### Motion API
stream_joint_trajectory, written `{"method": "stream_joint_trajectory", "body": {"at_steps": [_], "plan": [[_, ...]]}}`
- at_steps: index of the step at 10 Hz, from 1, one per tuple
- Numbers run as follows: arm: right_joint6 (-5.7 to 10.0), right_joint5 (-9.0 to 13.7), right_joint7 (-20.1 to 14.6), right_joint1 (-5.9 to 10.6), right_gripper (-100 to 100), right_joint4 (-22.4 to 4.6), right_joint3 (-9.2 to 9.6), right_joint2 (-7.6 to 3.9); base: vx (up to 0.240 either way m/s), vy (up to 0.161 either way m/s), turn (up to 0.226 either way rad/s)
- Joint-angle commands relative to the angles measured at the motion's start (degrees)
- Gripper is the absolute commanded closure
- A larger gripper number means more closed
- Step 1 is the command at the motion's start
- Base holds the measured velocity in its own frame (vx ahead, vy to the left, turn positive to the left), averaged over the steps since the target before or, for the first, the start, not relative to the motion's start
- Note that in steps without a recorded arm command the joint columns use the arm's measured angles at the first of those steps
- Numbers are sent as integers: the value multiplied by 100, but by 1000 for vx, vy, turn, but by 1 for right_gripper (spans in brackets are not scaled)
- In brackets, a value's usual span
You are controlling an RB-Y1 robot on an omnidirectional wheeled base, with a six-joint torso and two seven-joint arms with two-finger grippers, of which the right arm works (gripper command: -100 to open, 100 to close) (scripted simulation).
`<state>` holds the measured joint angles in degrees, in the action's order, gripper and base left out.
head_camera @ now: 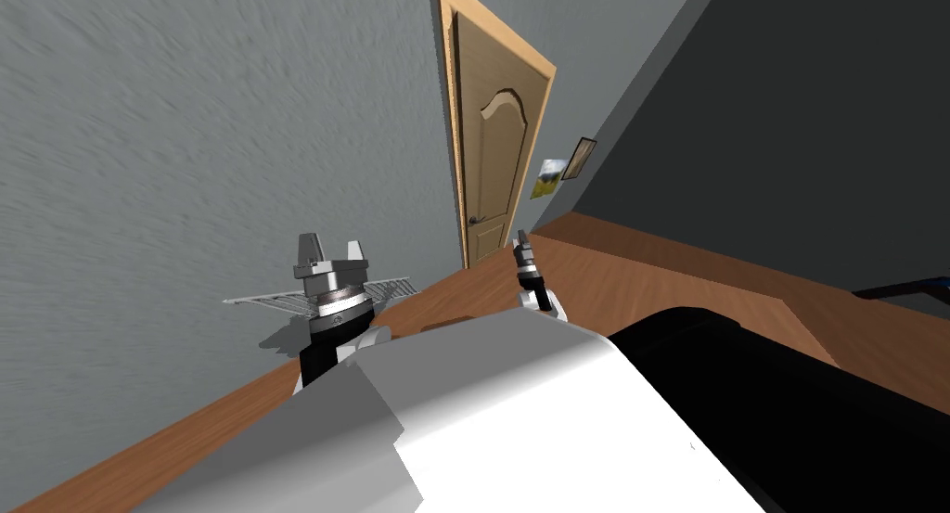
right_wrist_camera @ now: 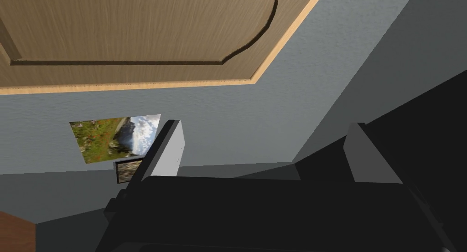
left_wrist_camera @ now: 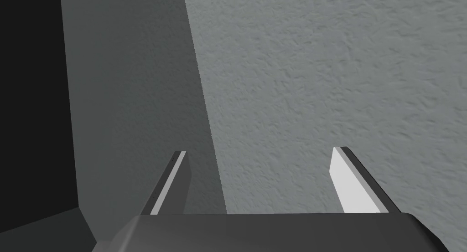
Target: Pull the door open
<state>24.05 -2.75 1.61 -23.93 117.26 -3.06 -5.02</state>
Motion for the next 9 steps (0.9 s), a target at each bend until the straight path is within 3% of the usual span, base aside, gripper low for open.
{"method": "stream_joint_trajectory", "body": {"at_steps": [1,9], "plan": [[76,-7,-84,84,-100,-240,-14,-65,101,-30,65],[368,-90,-455,406,-100,-1301,14,-336,97,-32,69]]}}
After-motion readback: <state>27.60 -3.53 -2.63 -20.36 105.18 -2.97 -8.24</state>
